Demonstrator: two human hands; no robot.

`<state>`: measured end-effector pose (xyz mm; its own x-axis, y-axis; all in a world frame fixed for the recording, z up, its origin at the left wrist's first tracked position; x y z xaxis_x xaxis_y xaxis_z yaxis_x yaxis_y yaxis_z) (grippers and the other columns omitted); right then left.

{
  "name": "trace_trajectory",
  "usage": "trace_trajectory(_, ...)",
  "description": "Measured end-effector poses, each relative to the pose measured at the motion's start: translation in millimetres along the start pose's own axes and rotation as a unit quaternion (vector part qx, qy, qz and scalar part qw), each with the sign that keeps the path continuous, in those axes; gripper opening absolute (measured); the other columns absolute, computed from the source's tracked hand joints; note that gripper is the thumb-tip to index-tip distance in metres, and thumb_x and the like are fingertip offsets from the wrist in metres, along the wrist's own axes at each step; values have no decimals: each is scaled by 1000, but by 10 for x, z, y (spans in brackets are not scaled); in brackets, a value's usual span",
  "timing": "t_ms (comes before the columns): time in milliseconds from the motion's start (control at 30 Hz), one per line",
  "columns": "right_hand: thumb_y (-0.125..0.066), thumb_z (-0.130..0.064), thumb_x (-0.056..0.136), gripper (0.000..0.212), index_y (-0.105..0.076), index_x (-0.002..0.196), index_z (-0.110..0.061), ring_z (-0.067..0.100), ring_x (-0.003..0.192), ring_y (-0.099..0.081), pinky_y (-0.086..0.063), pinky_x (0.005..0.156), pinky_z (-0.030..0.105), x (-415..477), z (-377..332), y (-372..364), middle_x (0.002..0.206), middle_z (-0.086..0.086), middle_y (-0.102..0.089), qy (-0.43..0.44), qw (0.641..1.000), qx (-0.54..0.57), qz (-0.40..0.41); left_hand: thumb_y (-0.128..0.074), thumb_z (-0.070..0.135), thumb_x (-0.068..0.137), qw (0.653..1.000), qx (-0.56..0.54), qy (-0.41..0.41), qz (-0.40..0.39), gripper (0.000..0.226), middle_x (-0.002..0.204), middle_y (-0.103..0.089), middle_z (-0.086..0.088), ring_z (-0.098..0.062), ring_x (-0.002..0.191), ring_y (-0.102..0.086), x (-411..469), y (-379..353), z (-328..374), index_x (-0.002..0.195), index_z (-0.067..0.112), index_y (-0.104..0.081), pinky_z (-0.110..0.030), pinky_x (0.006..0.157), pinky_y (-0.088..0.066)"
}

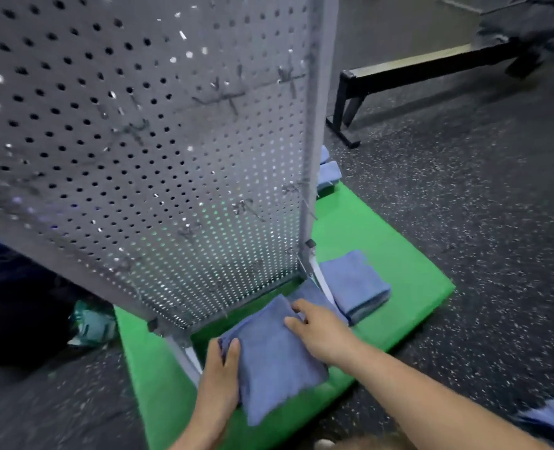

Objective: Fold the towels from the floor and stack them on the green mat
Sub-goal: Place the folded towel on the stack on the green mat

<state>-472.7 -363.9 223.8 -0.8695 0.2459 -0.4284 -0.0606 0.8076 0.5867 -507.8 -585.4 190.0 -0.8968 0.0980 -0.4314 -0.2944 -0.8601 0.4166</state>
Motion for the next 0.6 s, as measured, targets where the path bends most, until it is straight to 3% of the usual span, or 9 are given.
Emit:
trace_trajectory(133, -57, -30, 109, 23, -61, 117, -9, 34, 116, -66, -46, 90, 40, 431, -61, -489, 118, 12, -72, -11, 999, -8, -44, -55, 30, 112, 999, -1, 42, 29, 12, 109, -72, -7, -28, 98, -69, 293, 201, -323, 107, 18, -55, -48, 92, -56)
trace_trajectory(233, -58, -26, 107, 24, -61, 120, -5, 36, 119, -64, -46, 93, 41, 602, -126, -725, 125, 16, -71, -10, 998, -21, -52, -58, 26, 110, 997, 39, 55, 49, 11, 113, -72, -12, -36, 105, -69, 488, 307, -435, 117, 19, -54, -47, 93, -55)
trace_trajectory(400, -59, -26, 107, 28, -59, 127, -6, 37, 125, -64, -47, 97, 38, 683, -93, -875, 134, 19, -69, -21, 996, -35, -78, -65, 28, 103, 994, 78, 70, 13, 41, 129, -68, -1, -36, 117, -69, 689, 380, -571, 138, 35, -44, -52, 103, -55)
trace_trajectory(500, -54, -30, 107, 37, -58, 136, -7, 40, 131, -60, -48, 102, 39, 653, -17, -814, 143, 20, -65, -46, 994, -53, -83, -67, 21, 99, 991, 106, 81, -8, 62, 128, -63, 2, -38, 117, -68, 653, 374, -568, 151, 32, -36, -46, 100, -55)
trace_trajectory(600, -52, -21, 106, 29, -63, 129, -7, 40, 127, -62, -46, 96, 38, 621, 1, -644, 136, 22, -68, -59, 992, -69, -84, -73, 19, 93, 990, 130, 59, -6, 66, 137, -62, -1, -35, 121, -66, 630, 345, -580, 149, 27, -39, -50, 105, -55)
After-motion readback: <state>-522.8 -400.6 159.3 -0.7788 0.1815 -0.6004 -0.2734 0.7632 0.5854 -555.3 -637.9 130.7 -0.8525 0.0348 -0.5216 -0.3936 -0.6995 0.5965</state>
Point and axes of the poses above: each hand's wrist, its own x-axis towards the middle knuckle, its own y-axis out of the back of the hand, z = x × y, the point moved 2 cm from there along x, towards the middle knuckle
